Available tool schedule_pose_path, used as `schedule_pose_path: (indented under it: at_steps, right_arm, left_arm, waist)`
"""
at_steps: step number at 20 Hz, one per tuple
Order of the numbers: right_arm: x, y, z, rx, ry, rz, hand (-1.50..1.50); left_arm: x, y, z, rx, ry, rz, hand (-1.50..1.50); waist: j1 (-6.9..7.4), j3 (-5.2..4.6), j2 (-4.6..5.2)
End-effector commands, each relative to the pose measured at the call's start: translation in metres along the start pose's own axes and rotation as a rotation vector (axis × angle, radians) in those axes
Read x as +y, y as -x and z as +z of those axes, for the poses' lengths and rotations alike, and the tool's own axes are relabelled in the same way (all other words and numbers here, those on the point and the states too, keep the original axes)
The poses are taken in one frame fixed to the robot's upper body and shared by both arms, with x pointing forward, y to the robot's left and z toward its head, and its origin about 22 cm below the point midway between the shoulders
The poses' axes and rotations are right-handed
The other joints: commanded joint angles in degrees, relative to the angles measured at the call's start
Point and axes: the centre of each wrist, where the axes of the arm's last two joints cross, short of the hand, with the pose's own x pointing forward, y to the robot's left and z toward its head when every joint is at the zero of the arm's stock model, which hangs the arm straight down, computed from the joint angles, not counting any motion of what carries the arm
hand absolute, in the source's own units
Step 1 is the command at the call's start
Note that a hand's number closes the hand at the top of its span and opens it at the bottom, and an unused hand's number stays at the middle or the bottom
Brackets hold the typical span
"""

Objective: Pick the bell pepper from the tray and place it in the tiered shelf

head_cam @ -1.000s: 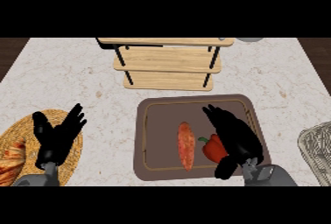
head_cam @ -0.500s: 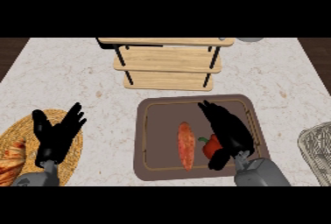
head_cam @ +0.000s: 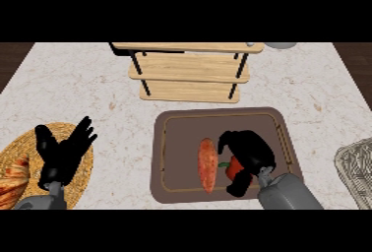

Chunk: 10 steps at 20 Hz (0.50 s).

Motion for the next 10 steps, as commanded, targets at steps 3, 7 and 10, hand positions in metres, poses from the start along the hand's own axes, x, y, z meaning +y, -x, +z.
schedule_pose_path:
  at_steps: [3,7,10]
  right_arm:
    - [0.018,-0.008,0.003,-0.089,-0.037,-0.043,1.50]
    - [0.021,-0.021,0.026,-0.176,0.019,-0.076,1.50]
    - [0.027,-0.083,-0.002,-0.029,0.039,-0.183,1.50]
  left_arm:
    - [0.000,-0.001,0.003,0.026,0.013,-0.001,0.00]
    - [0.003,0.005,0.008,0.035,-0.006,-0.022,0.00]
    - [-0.014,-0.006,-0.007,0.004,0.018,-0.013,0.00]
  waist:
    - [-0.24,0.18,0.54]
    - [-0.45,0.18,0.45]
    - [0.75,0.19,0.81]
